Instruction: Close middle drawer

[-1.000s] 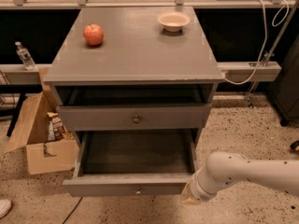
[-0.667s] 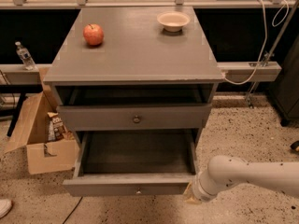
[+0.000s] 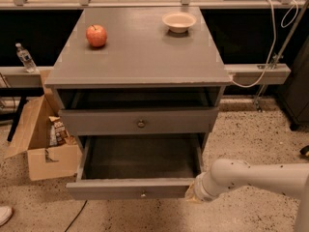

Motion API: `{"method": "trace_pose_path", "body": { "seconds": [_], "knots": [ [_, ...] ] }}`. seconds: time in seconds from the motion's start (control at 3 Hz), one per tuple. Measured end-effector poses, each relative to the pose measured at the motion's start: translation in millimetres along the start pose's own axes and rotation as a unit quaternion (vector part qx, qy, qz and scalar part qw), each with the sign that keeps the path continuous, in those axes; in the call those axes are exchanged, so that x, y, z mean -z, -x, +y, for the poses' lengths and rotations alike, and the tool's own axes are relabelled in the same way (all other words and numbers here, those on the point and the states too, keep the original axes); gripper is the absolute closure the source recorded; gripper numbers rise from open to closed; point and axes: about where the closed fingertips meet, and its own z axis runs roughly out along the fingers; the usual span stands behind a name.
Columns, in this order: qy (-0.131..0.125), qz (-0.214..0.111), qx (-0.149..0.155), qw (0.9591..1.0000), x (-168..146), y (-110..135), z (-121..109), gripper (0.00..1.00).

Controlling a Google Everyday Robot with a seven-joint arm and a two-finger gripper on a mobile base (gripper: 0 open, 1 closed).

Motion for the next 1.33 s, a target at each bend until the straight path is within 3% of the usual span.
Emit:
{"method": "trace_pose_path", "body": {
  "seconds": [0.33, 0.67, 1.0, 1.33],
  "knots": [
    [-0.018, -0.012, 0.009, 0.9997, -11, 9, -16, 1.00],
    [-0.031, -0.045, 0.010, 0.9985, -26, 20, -37, 1.00],
    [-0.031, -0.045, 0.010, 0.9985, -26, 20, -37, 1.00],
    [-0.045, -0.049, 0.018, 0.9976, -30, 23, -53, 1.00]
  ]
}}
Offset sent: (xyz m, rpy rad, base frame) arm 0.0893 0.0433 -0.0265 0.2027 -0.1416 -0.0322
